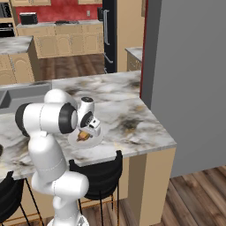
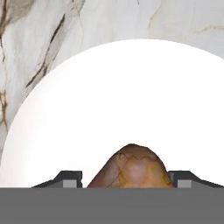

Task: Take the chicken drumsticks from the pan and place one on each plate on the dining counter.

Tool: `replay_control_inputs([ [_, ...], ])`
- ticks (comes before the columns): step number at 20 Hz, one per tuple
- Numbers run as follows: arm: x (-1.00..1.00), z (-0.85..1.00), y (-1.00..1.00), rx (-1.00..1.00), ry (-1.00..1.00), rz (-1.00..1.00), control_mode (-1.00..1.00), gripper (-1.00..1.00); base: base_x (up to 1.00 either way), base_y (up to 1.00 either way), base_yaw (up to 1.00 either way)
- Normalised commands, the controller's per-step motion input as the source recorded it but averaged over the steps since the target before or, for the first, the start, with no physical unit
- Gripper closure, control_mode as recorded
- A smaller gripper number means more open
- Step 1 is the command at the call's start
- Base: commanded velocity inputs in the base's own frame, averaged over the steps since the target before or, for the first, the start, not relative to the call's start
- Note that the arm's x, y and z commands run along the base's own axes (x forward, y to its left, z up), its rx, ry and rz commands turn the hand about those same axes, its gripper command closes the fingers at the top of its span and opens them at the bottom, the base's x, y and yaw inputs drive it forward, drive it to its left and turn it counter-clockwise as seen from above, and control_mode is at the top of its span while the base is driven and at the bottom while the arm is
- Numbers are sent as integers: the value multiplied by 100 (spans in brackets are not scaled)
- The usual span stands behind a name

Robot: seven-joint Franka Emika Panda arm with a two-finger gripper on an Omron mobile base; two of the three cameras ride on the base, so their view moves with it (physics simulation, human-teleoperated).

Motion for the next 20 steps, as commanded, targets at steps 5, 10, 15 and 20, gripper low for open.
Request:
replay_control_inputs([
  [5,-7,2,0,-1,0,1,-100,-100,0,0,0],
  [10,0,10,0,-7,0,1,-100,-100,0,0,0],
  [15,-9,36,0,-4,-1,2,-100,-100,0,0,0],
  [20,-55,54,-10,0,-12,3,-100,-100,0,0,0],
])
